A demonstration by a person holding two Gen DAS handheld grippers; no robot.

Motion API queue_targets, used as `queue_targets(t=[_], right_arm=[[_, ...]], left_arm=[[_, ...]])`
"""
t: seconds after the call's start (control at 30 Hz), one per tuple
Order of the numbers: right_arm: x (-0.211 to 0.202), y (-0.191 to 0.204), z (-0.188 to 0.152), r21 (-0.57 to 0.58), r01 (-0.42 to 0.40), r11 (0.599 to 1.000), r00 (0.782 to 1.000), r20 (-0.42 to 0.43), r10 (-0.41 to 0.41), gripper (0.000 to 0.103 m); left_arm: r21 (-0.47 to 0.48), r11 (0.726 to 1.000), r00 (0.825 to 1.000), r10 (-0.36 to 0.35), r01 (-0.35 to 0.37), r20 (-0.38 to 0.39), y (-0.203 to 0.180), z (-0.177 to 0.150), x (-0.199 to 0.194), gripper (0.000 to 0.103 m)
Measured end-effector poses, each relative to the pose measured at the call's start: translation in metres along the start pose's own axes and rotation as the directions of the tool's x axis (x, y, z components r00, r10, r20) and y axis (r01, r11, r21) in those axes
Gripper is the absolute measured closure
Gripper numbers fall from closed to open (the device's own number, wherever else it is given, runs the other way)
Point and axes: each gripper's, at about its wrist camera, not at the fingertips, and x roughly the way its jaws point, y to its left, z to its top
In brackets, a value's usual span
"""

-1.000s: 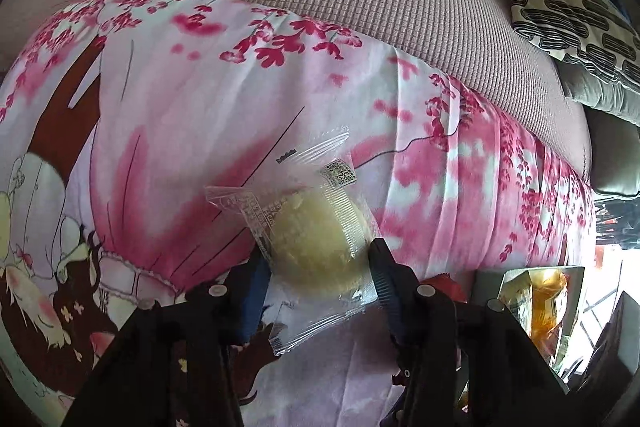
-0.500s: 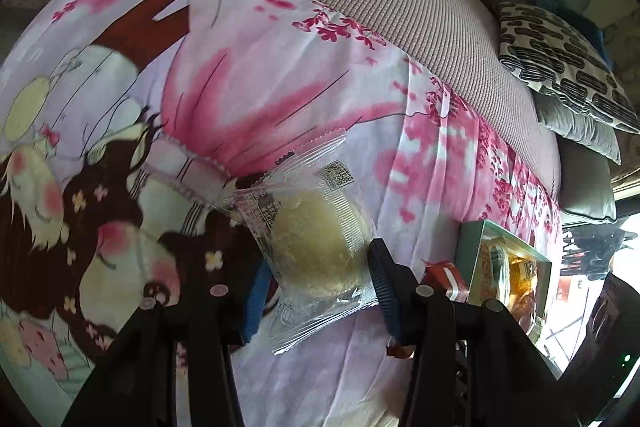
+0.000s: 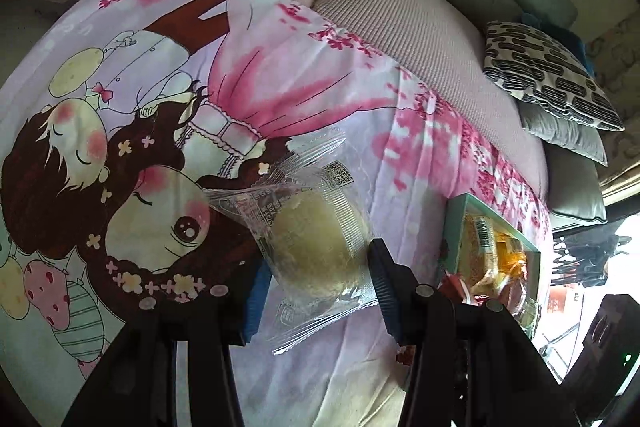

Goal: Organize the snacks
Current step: 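Lift both held packs and carry them over the tray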

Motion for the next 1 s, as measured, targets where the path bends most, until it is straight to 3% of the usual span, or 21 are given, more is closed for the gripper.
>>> queue_targets(t=[0.27, 0.57, 1.0], right_arm=[[-0.03, -0.018, -0.015, 0.067, -0.001, 0.998, 0.997, 0.074, -0.004, 0.061], [-0.048, -0.039, -0.017, 0.111, -0.011, 0.994, 0.992, 0.127, -0.003, 0.061], [-0.072, -0.105, -0.018, 0.272, -0.002, 0.962, 0.98, 0.192, -0.052, 0.061]], left_arm=[[0.072, 0.997, 0.999, -0.002, -0.002, 0.047, -0.027, -0.009, -0.014, 0.053], [0.156, 0.988, 0.999, -0.026, 0.018, 0.048, -0.056, -0.023, -0.017, 0.053], [0.285, 0.957, 0.997, -0.067, 0.053, 0.041, -0.1, -0.043, -0.015, 0.053]])
